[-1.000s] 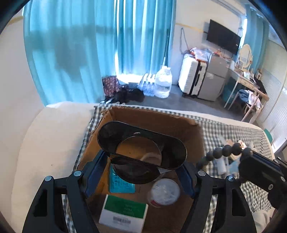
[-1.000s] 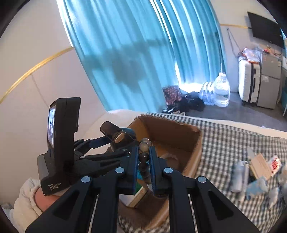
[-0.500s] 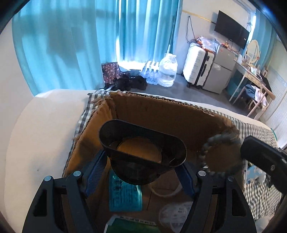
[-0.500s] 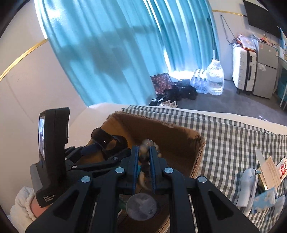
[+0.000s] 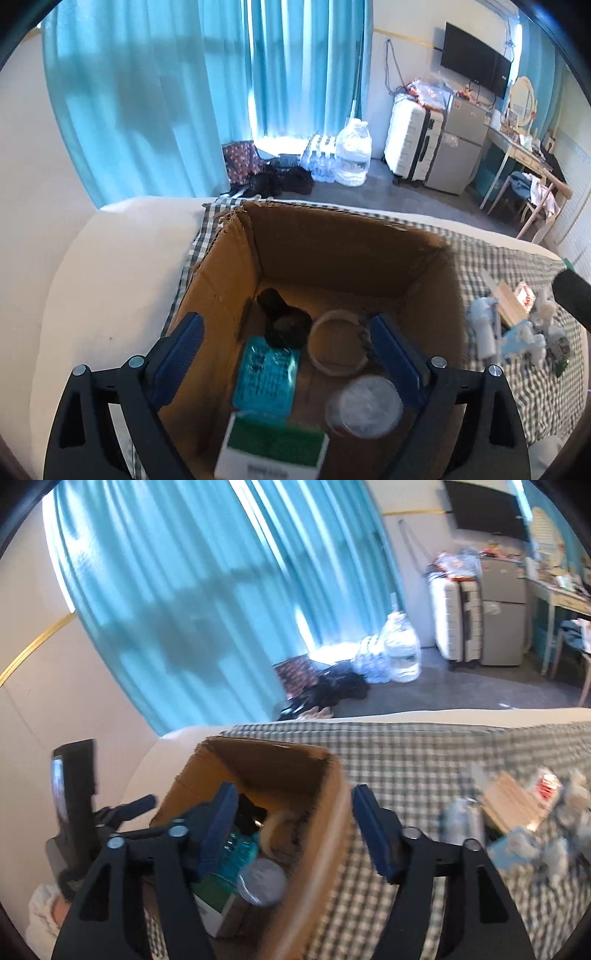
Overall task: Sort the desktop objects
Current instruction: 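Withdraw both grippers from the box back toward the remaining items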
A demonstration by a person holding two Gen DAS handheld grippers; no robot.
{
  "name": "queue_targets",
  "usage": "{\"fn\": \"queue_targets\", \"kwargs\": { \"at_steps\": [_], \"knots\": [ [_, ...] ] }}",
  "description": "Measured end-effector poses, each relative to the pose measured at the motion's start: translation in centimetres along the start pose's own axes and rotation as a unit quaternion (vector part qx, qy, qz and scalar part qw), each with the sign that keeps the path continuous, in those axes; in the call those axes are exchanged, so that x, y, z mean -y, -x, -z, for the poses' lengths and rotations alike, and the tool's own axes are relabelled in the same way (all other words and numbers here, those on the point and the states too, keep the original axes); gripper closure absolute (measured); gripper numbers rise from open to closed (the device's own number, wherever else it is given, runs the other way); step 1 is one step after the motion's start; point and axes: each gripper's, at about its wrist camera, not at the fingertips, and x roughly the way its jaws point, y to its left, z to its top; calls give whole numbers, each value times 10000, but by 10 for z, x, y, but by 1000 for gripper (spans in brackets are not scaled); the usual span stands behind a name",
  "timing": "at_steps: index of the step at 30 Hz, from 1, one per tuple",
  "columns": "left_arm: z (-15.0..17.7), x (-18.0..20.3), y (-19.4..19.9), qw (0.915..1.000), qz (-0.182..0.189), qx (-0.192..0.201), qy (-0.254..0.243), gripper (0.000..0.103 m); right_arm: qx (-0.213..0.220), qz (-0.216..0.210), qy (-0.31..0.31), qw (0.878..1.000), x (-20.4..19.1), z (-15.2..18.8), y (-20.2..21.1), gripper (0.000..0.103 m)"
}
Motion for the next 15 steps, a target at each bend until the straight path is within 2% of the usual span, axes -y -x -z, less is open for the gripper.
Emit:
{"fn": "queue_targets", "kwargs": {
  "at_steps": [5,7,11,15],
  "knots": [
    [13,28,50,9992,167,368,-4,0,356,437,-363,9977,38,20,68,18],
    [18,45,67,9984,324,463,-8,0,497,574,-481,9960,52,27,89,13],
    [31,83,90,9972,527,536,64,0,754,1121,-519,9895,89,49,135,0],
    [53,119,98,9965,646,496,168,0,772,1503,-430,9847,116,71,158,0]
  ]
}}
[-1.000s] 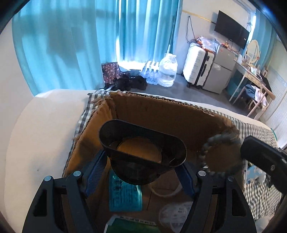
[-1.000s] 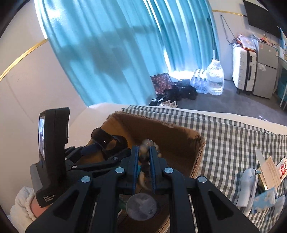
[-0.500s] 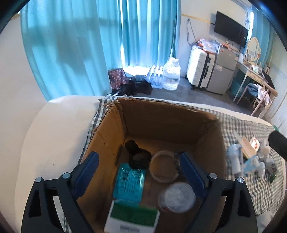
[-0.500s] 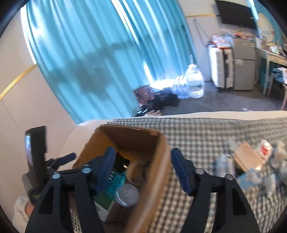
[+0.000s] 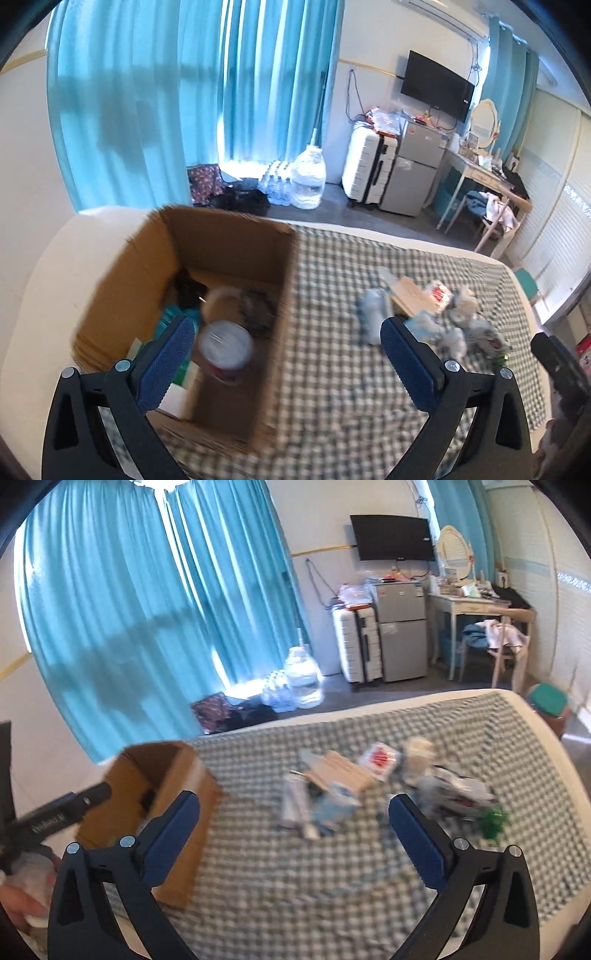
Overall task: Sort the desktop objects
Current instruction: 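Withdraw both grippers from the box back toward the remaining items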
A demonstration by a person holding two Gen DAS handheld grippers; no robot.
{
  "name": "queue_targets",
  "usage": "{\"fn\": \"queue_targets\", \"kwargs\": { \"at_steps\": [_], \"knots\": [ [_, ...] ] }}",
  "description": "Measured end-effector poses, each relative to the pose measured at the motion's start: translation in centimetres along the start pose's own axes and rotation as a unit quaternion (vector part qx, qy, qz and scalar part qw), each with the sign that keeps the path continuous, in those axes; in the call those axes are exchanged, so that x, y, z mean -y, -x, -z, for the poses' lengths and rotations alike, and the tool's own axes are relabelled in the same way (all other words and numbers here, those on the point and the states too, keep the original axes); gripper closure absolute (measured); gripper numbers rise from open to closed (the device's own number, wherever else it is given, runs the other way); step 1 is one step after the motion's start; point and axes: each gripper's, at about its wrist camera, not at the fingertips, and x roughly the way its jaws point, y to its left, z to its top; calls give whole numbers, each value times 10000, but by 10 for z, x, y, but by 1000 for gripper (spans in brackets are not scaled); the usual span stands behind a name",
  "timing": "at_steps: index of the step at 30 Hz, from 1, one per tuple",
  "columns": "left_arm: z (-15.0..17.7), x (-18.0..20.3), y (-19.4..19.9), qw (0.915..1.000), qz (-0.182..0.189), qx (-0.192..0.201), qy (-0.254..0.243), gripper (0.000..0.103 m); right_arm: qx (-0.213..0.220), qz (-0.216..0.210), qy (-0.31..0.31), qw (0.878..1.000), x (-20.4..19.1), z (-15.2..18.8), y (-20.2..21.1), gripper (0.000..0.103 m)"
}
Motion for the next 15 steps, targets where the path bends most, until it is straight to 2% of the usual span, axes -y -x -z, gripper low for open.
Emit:
{"fn": "queue_targets", "kwargs": {
  "at_steps": [6,15],
  "knots": [
    [33,51,-20,9997,-42,-188,-172,0,178,456,-31,9988,47,20,9,0],
    [64,111,-80,9955,-132,-557,-761,0,-62,619,-24,9981,93,49,-28,0]
  ]
}}
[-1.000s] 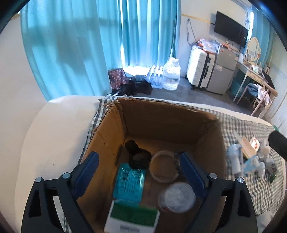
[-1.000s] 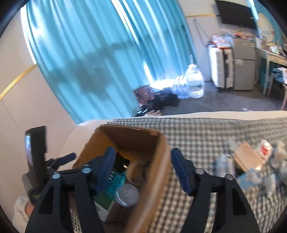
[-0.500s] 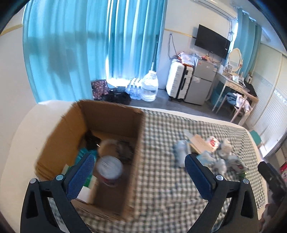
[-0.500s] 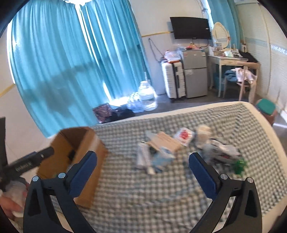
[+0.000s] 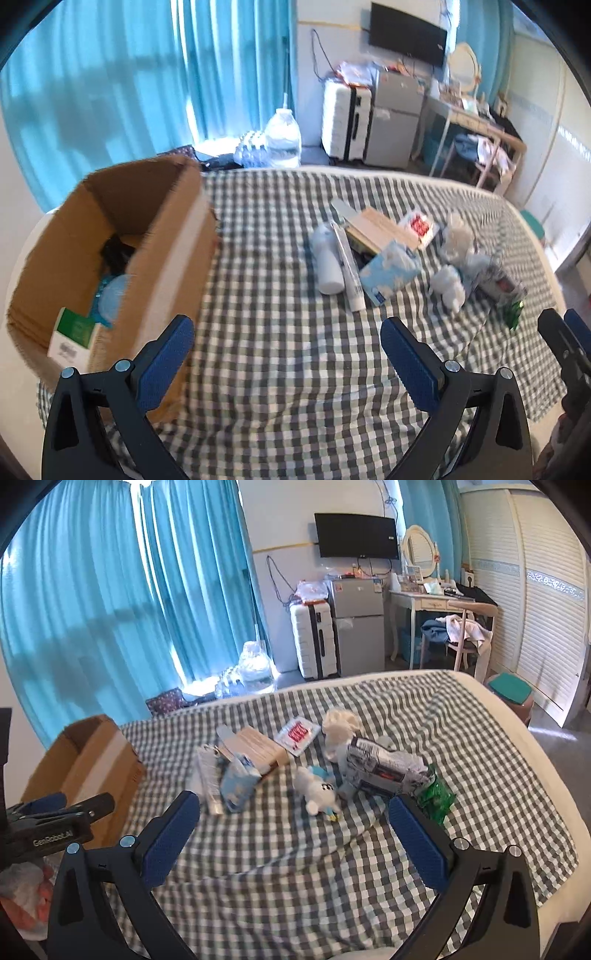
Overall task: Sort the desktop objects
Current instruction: 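Withdraw both grippers from the box back toward the remaining items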
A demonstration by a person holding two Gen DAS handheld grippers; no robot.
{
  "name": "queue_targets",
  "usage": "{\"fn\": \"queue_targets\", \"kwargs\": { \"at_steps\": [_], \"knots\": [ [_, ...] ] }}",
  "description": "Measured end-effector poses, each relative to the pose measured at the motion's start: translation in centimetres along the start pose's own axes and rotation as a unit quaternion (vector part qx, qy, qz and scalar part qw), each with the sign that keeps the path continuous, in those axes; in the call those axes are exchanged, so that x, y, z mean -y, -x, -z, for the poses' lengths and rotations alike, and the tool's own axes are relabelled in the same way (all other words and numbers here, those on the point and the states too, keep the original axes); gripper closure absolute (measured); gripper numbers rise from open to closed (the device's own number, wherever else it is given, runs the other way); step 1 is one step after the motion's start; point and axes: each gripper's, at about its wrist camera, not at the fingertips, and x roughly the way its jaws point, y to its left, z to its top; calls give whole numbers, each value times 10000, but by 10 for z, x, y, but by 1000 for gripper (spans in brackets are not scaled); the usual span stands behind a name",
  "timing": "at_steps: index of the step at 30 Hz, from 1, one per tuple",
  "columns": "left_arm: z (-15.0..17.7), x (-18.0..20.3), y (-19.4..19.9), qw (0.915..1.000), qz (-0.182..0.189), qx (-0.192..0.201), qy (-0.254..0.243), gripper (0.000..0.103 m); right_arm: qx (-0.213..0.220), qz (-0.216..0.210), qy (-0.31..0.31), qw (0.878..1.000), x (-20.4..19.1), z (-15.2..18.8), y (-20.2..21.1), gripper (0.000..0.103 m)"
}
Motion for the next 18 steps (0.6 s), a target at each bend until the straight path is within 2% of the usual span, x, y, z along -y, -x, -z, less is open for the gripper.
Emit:
{"fn": "queue_targets", "kwargs": {
  "at_steps": [8,13,16,18],
  "knots": [
    [1,34,-62,9996,175,-181,-157,0,-438,-170,-96,9988,11,9,-59,1],
    [5,47,-98,9984,322,-456,-110,0,-827,-187,-154,9963,15,5,-101,9],
    [9,54,-113,9973,463,-552,-114,0,-1034,54,236,9943,12,4,-123,21],
    [11,55,-120,9966,539,-624,-82,0,-1178,31,312,9925,14,5,-137,29]
  ]
}}
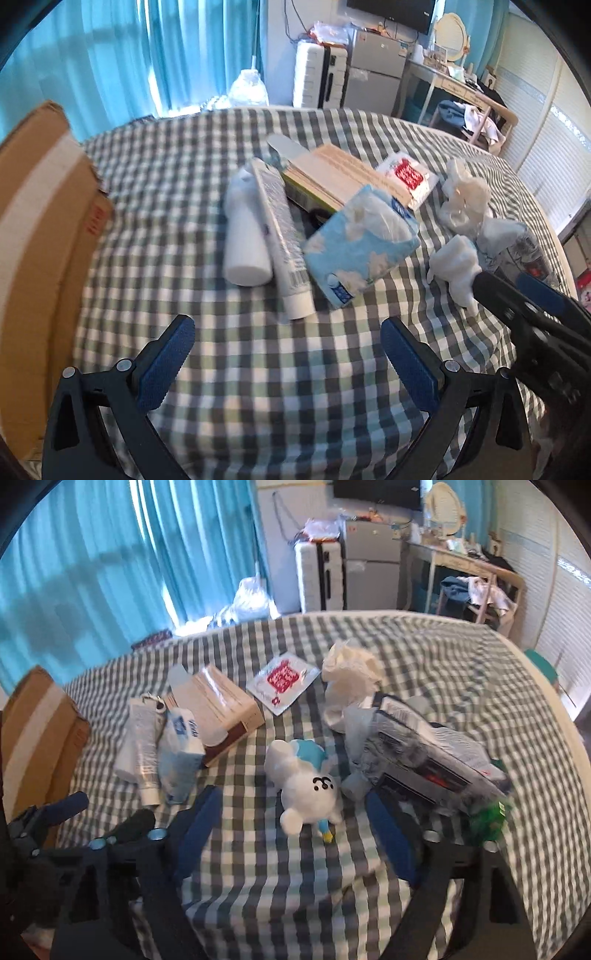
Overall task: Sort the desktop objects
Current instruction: 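Grasp the toothpaste tube with the left gripper while the right reaches the plush toy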
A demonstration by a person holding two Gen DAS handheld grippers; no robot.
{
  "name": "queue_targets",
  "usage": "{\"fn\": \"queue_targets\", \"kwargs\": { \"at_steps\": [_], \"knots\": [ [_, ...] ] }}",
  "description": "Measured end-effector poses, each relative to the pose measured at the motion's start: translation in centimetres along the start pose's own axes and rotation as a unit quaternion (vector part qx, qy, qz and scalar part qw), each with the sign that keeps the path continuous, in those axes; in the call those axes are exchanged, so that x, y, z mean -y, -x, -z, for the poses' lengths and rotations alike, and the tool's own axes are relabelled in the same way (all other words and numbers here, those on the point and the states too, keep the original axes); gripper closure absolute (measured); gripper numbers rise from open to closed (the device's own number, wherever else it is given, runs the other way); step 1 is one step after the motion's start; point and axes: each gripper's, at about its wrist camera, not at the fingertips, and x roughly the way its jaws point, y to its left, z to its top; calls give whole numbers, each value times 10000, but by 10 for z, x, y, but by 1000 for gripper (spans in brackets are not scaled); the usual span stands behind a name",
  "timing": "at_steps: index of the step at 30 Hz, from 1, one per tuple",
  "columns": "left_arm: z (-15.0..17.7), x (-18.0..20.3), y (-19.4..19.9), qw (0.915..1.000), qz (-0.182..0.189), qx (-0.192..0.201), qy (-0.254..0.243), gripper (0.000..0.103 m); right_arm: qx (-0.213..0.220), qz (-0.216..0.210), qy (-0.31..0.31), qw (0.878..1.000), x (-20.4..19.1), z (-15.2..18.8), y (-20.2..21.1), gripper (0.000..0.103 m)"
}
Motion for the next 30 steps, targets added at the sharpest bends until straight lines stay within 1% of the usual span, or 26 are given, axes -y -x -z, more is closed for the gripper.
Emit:
{"fn": "queue_targets", "kwargs": {
  "at_steps": [3,6,7,8,9,10,11,16,17,19,20,21,23,25,27,30],
  "knots": [
    [-1,2,-10,10000,77,-2,55,1,-108,-6,-13,9999,5,-2,-14,29],
    [-6,3,-20,9999,90,-15,71,10,-143,-30,-61,9999,10,-3,-20,30],
    [-8,2,-22,9999,116,-17,110,25,-154,-48,-95,9998,13,-2,-22,31],
    [-12,1,-25,9998,151,-35,152,40,-185,-66,-105,9998,13,-3,-24,36],
    [-14,0,-29,9997,158,-107,156,46,-220,-77,-105,9997,14,-3,-26,38],
    [-16,-1,-34,9996,147,-192,138,59,-257,-77,-104,9996,15,-2,-28,39],
    [-18,-3,-38,9995,181,-229,132,69,-296,-61,-107,9995,15,-1,-30,40],
    [-22,-9,-40,9994,264,-192,96,78,-361,-64,-117,9993,16,-1,-39,41],
    [-23,-10,-40,9994,285,-198,70,81,-391,-58,-99,9992,15,-1,-42,41],
    [-21,-14,-35,9993,320,-203,46,81,-472,-47,-41,9989,12,1,-46,49],
    [-22,-16,-33,9992,342,-204,31,81,-502,-51,-17,9987,12,2,-47,58],
    [-21,-19,-29,9992,352,-186,12,81,-526,-73,-15,9986,12,2,-47,60],
    [-19,-19,-19,9991,380,-180,-71,81,-578,-220,-130,9980,15,4,-45,60],
    [-15,-20,-8,9988,422,-184,-157,81,-601,-274,-185,9976,16,5,-41,60],
    [-12,-21,1,9985,476,-192,-176,81,-565,-382,-211,9974,13,7,-33,60],
    [-13,-20,1,9981,517,-278,-166,81,-644,-504,-191,9965,5,9,-31,60]
  ]
}}
